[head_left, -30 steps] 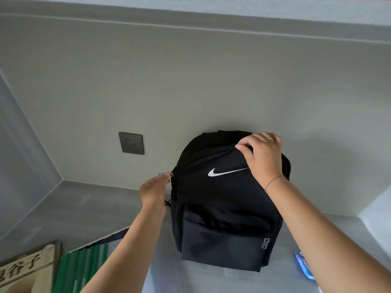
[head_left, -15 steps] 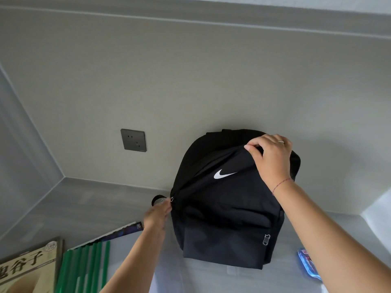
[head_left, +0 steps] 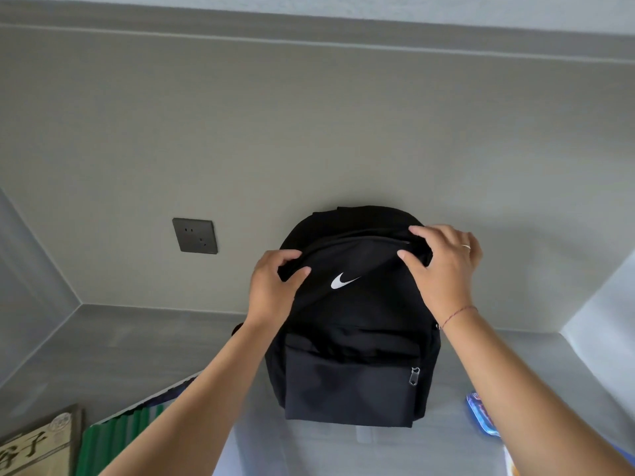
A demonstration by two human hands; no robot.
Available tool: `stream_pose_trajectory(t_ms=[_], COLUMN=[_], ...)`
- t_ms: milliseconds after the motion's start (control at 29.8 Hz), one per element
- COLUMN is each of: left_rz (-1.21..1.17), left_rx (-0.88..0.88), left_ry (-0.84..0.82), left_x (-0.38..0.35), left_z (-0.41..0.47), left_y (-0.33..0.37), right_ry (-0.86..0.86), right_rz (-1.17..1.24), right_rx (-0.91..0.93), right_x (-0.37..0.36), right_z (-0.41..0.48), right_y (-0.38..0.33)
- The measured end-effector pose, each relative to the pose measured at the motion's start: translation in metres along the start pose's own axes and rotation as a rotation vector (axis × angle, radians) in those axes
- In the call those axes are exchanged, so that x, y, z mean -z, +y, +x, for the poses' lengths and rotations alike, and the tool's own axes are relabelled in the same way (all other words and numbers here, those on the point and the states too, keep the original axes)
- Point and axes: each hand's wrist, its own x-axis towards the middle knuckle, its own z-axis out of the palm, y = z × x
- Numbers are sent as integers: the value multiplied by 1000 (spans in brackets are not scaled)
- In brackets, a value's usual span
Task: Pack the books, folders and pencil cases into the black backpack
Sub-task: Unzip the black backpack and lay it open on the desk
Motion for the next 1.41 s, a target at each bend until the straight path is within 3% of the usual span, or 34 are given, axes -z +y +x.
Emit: stream_pose_trajectory(t_ms=[134,436,536,603,704,771,838,905,1039,1207,1408], left_rz=[2,21,66,104,129,131,129,122,119,97,23], left_rx=[-1,7,9,-3,-8,-4,-3,9,49,45,72], left_ry=[26,-21,-117,-137,-112,-96,-85,-79,-54,-51,-4], left_x=[-1,-1,-2,-4,-9,-11,-13,-14,-15,-11,3], left_z=[3,8,14,18,23,24,24,23,25,25,11], left_y=[2,6,4,2,-1,0,-1,0,3,9,23], right_ry=[52,23,62,101,-27,-112,-232,-331,-350,-415,-436], right_rz=[3,36,183,338,393,567,747,698,485,525,519], right_rx=[83,-33,-275,-545,-993,-1090,-1027,-952,-925,-891,-682], right_x=[3,0,-7,-16,-32,-38,-44,-50,-60,-62,-25], right_z=[-7,-8,-22,-55,-128,-164,-183,-189,-187,-166,-127], right_y=[9,10,18,29,39,40,43,51,66,81,96])
